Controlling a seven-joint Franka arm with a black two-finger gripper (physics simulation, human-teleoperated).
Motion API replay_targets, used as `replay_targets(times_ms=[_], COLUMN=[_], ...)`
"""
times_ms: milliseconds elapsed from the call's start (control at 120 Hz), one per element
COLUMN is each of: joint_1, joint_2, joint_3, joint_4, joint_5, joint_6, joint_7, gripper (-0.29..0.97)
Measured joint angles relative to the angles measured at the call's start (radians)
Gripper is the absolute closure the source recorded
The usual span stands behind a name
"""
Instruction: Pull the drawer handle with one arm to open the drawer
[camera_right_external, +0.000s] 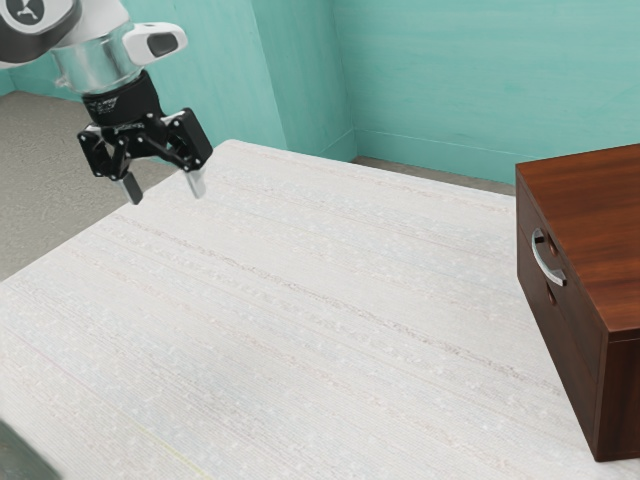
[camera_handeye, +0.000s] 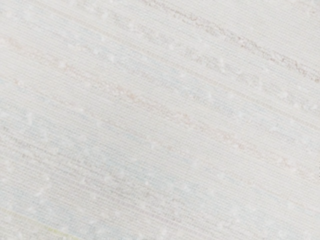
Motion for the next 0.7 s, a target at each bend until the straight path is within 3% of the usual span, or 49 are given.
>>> replay_targets(times_ms=[200,383,700], joint_1=[0.056,-0.106,-0.106], joint_2=[0.051,0.147,0.232], joint_3=[-0.062,-0.098,-0.171], joint_4=[0.000,-0.001,0.000], joint_5=[-0.001,-0.025,-0.106], joint_6=[0.031,0.124,0.291], joint_7=[-0.236,-0.393,-0.573], gripper=[0.00,0.00,0.00])
